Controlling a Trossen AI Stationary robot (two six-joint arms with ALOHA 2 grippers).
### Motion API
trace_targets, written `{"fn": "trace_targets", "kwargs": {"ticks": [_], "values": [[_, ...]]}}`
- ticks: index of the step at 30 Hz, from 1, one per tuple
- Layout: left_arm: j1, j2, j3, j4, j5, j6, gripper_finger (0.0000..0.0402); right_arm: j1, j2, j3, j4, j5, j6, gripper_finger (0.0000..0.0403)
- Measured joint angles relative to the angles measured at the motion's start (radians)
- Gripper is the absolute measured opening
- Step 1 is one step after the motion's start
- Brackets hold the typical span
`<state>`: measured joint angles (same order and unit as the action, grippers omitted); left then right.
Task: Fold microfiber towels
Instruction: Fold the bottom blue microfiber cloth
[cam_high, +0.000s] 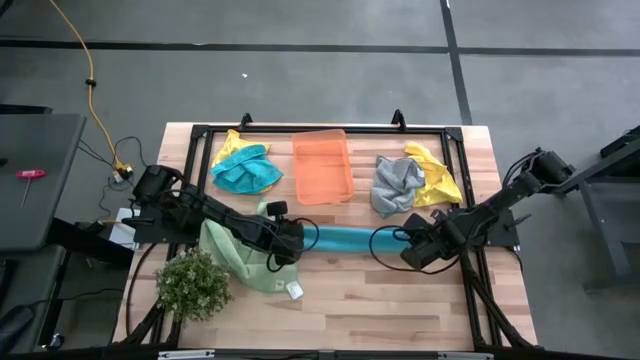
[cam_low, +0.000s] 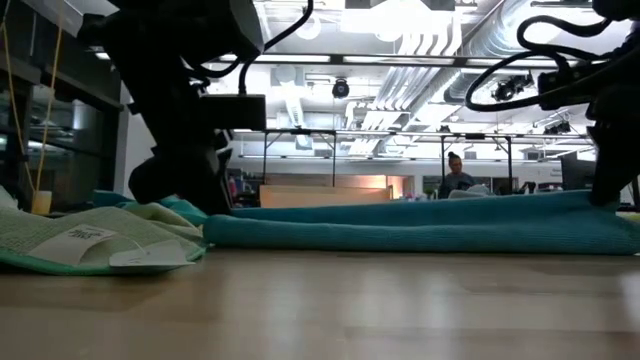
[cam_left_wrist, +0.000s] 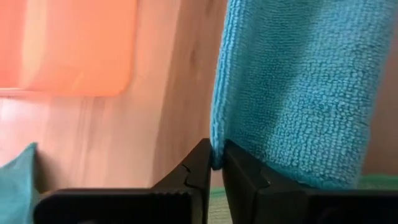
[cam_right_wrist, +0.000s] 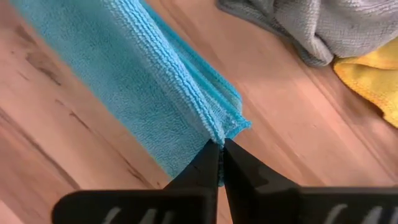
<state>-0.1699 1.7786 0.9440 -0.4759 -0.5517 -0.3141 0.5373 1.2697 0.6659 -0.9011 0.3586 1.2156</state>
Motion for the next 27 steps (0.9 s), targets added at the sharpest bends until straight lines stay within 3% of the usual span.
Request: {"fn": "trace_targets", "kwargs": {"ticks": [9, 14, 17, 21, 27], "values": [[0.000, -0.005, 0.000, -0.055, -0.012, 0.002, 0.0083, -0.034, 0.000, 0.000, -0.051, 0.056, -0.007, 0.0134], [0.001, -0.083, -0.001, -0.206, -0.077, -0.048, 0.0117, -0.033, -0.012, 0.000, -0.178, 0.051, 0.033, 0.0200], [0.001, -0.157, -0.006, -0.200, -0.103, -0.069, 0.0132, 0.001, -0.033, 0.000, -0.214, 0.028, 0.085, 0.0220], [0.001, -0.268, -0.093, 0.055, -0.033, 0.003, 0.0143, 0.076, -0.064, 0.000, -0.192, 0.016, 0.169, 0.0224], [0.027, -0.353, -0.301, 0.626, 0.269, 0.063, 0.0149, 0.153, -0.115, -0.090, 0.002, 0.026, 0.377, 0.0225]]}}
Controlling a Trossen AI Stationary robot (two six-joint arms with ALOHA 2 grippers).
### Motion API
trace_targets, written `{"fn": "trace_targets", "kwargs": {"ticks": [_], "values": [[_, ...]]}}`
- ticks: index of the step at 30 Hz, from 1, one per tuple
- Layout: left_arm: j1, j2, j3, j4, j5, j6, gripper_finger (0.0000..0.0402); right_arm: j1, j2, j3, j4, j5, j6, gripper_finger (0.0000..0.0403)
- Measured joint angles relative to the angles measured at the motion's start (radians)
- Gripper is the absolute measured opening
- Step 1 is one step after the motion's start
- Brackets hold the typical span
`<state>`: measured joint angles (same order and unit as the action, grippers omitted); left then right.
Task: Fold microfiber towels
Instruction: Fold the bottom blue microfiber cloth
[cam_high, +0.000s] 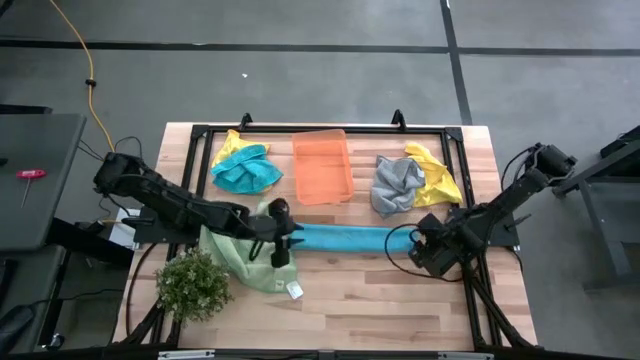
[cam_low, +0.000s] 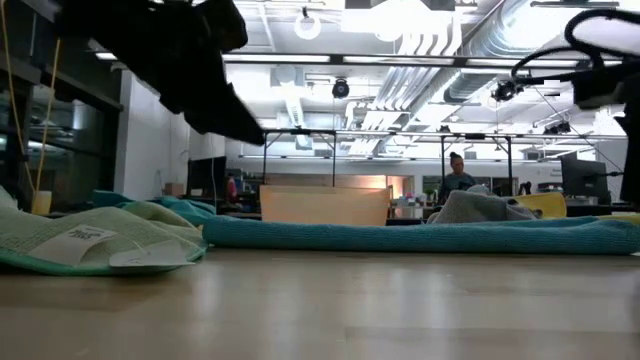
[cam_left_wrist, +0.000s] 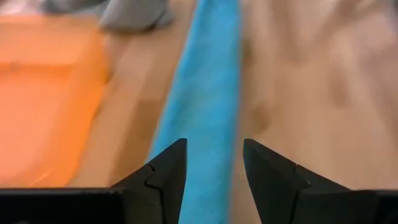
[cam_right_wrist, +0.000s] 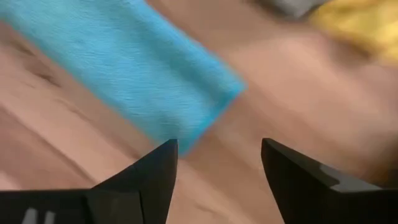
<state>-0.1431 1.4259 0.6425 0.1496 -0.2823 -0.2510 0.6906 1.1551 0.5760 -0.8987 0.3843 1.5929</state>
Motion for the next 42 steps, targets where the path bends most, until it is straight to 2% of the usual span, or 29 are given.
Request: {"fn": "trace_targets", "kwargs": {"ticks": [2, 5, 8, 14, 23, 26, 30, 34, 35, 42], "values": [[0.001, -0.002, -0.036, 0.128, 0.044, -0.001, 0.0149, 0.003, -0.021, -0.047, 0.082, 0.002, 0.056, 0.0225], [-0.006, -0.002, -0.053, 0.192, 0.047, -0.006, 0.0149, -0.008, -0.041, -0.108, 0.145, 0.002, 0.139, 0.0225], [-0.015, -0.001, -0.054, 0.192, 0.040, 0.000, 0.0149, -0.024, -0.047, -0.160, 0.201, 0.004, 0.187, 0.0225], [-0.015, 0.000, -0.054, 0.190, 0.008, 0.000, 0.0149, -0.051, -0.046, -0.258, 0.446, 0.047, 0.160, 0.0225], [-0.015, 0.000, -0.054, 0.184, -0.013, 0.000, 0.0149, -0.051, -0.027, -0.263, 0.492, 0.096, 0.162, 0.0222], [-0.015, 0.001, -0.054, 0.184, -0.013, 0.000, 0.0149, -0.059, -0.003, -0.261, 0.494, 0.102, 0.161, 0.0201], [-0.015, 0.001, -0.054, 0.184, -0.014, 0.000, 0.0149, -0.061, 0.033, -0.260, 0.492, 0.112, 0.113, 0.0132], [-0.015, 0.001, -0.054, 0.193, -0.028, -0.005, 0.0149, -0.061, 0.024, -0.255, 0.442, 0.111, 0.034, 0.0031], [-0.015, 0.001, -0.054, 0.195, -0.028, -0.006, 0.0149, -0.062, 0.015, -0.242, 0.399, 0.106, 0.015, 0.0016], [-0.015, 0.001, -0.054, 0.195, -0.028, 0.007, 0.0149, -0.063, -0.037, -0.017, -0.095, 0.102, -0.002, 0.0005]]}}
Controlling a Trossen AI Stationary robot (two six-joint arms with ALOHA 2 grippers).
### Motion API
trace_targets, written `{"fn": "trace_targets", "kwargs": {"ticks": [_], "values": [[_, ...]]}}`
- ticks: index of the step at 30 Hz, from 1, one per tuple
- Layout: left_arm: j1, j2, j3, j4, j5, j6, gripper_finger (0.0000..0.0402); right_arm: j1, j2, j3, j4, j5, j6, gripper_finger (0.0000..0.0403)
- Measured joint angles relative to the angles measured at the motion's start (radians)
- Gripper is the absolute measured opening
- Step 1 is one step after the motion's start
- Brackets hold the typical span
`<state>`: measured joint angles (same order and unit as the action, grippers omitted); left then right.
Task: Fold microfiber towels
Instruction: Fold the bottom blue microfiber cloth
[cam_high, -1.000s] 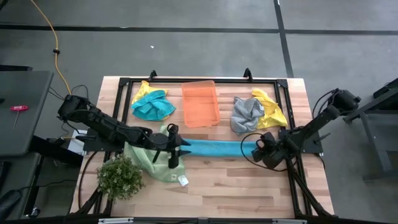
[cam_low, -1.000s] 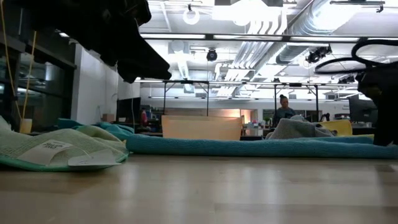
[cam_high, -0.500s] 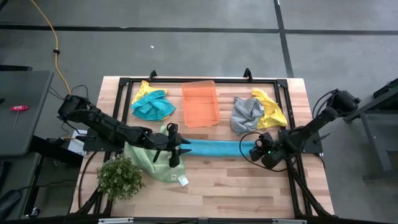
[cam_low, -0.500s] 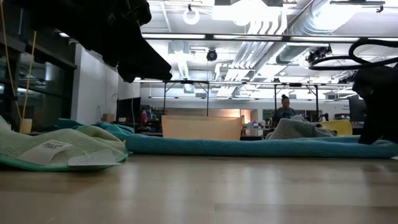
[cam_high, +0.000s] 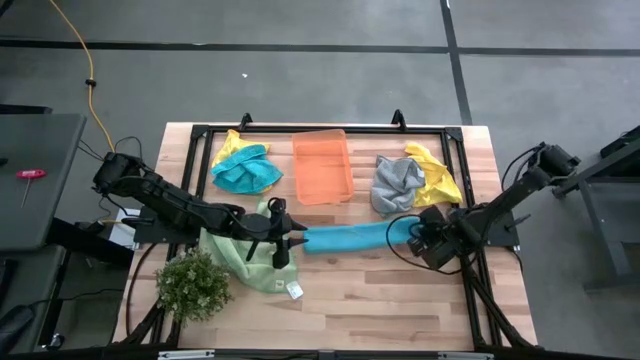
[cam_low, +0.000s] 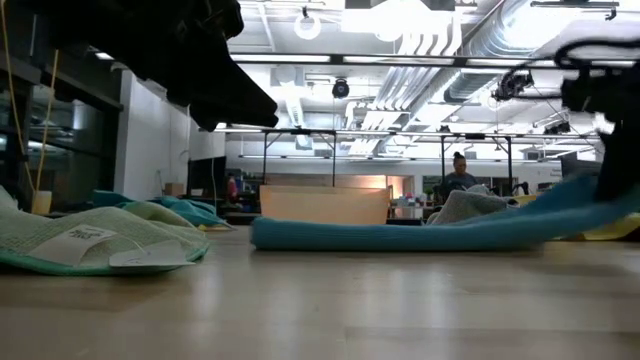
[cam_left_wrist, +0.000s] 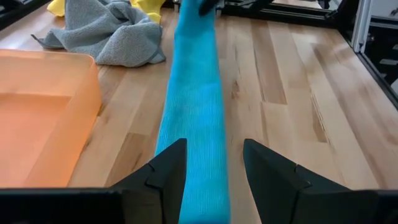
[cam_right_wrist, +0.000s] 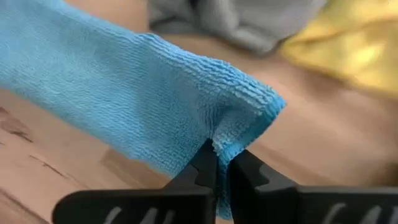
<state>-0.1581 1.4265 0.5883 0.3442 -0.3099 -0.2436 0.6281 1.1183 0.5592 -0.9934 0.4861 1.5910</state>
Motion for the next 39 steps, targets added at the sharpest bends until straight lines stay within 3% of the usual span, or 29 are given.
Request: {"fn": "trace_targets", "kwargs": {"ticks": [3, 10, 19, 24, 29, 37, 39], "values": [[0.000, 0.000, 0.000, -0.003, 0.000, 0.020, 0.0149, -0.007, 0.001, 0.097, -0.120, 0.004, -0.004, 0.0003], [0.000, 0.004, 0.000, -0.033, -0.019, 0.076, 0.0149, -0.034, 0.000, 0.214, -0.075, 0.072, -0.097, 0.0002], [-0.040, 0.168, -0.003, -0.041, -0.018, 0.054, 0.0149, -0.093, 0.007, 0.180, 0.355, 0.107, -0.341, 0.0001], [-0.081, 0.254, -0.003, -0.033, -0.039, 0.039, 0.0144, -0.127, 0.050, 0.176, 0.496, 0.114, -0.451, 0.0000], [-0.087, 0.311, -0.003, 0.022, -0.080, 0.070, 0.0110, -0.156, 0.119, 0.176, 0.633, 0.104, -0.541, 0.0000], [-0.041, 0.384, 0.000, 0.113, -0.094, 0.071, 0.0013, -0.203, 0.266, 0.176, 0.890, 0.030, -0.663, 0.0000], [-0.032, 0.396, 0.000, 0.139, -0.091, 0.064, 0.0006, -0.218, 0.302, 0.176, 0.942, 0.015, -0.685, 0.0000]]}}
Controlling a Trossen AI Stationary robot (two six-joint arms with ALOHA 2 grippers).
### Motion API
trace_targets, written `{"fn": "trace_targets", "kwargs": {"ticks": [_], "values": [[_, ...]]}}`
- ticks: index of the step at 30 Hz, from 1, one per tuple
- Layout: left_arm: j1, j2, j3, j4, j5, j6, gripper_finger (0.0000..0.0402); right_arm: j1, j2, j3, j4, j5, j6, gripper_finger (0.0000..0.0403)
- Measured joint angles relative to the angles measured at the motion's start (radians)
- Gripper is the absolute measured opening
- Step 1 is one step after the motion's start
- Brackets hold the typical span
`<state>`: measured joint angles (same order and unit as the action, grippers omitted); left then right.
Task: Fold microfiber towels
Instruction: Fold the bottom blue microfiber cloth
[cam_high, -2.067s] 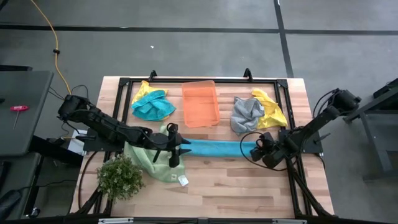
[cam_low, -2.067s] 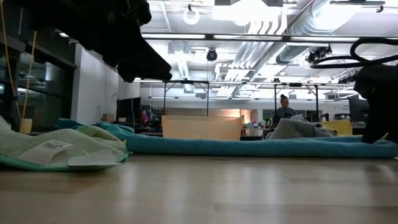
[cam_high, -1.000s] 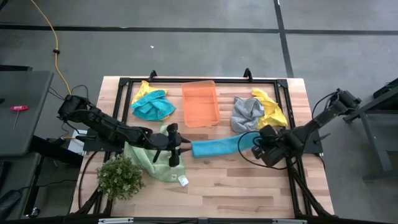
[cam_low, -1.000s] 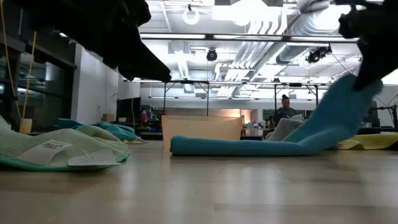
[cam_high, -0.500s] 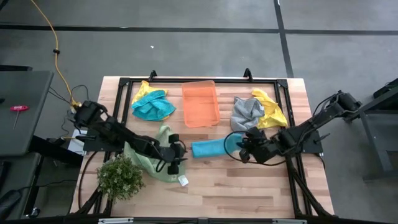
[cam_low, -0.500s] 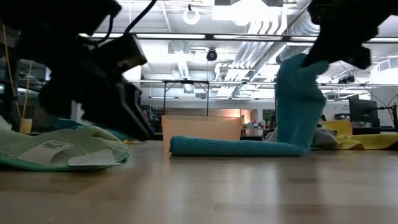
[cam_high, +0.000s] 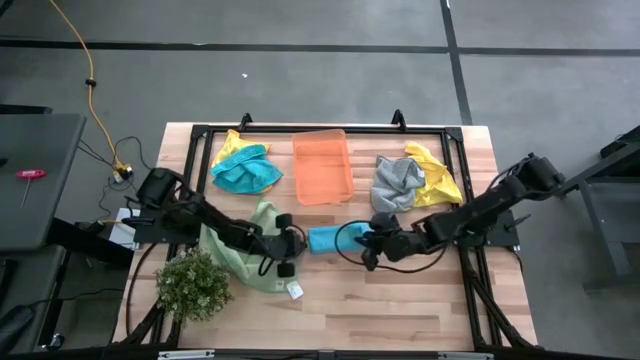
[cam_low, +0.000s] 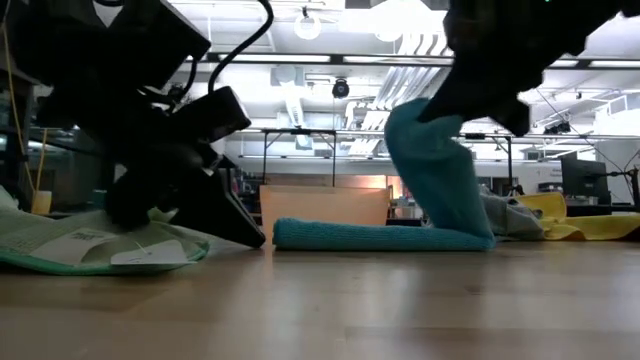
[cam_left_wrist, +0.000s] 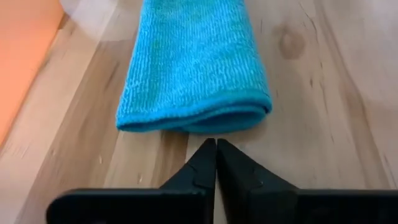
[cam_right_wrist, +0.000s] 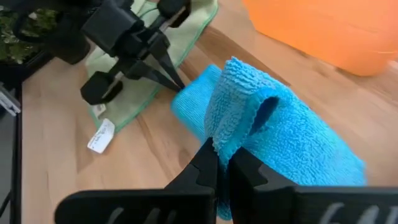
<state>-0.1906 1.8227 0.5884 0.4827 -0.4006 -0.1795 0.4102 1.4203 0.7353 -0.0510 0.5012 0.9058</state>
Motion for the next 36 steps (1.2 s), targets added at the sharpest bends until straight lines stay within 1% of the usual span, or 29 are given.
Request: {"fn": "trace_targets", "kwargs": {"ticks": [3, 6, 15, 20, 26, 33, 36], "values": [[0.005, 0.020, 0.000, 0.050, 0.001, 0.005, 0.0010, -0.021, 0.054, 0.000, 0.077, -0.005, -0.020, 0.0000], [0.005, 0.035, 0.000, 0.083, -0.001, 0.008, 0.0003, -0.043, 0.110, 0.000, 0.146, -0.007, -0.035, 0.0000], [0.007, 0.038, -0.001, 0.095, -0.009, 0.000, 0.0001, -0.094, 0.295, 0.000, 0.417, -0.087, -0.051, 0.0000], [0.007, 0.039, -0.001, 0.097, -0.012, -0.009, 0.0000, -0.115, 0.367, 0.000, 0.539, -0.093, -0.051, 0.0000], [0.007, 0.039, -0.002, 0.097, -0.016, -0.011, 0.0000, -0.131, 0.402, 0.000, 0.638, -0.093, -0.051, 0.0000], [0.007, 0.039, -0.002, 0.098, -0.016, -0.011, 0.0000, -0.136, 0.402, 0.000, 0.644, -0.092, -0.028, 0.0000], [0.007, 0.039, -0.002, 0.098, -0.016, -0.011, 0.0000, -0.136, 0.402, 0.000, 0.650, -0.112, -0.037, 0.0004]]}}
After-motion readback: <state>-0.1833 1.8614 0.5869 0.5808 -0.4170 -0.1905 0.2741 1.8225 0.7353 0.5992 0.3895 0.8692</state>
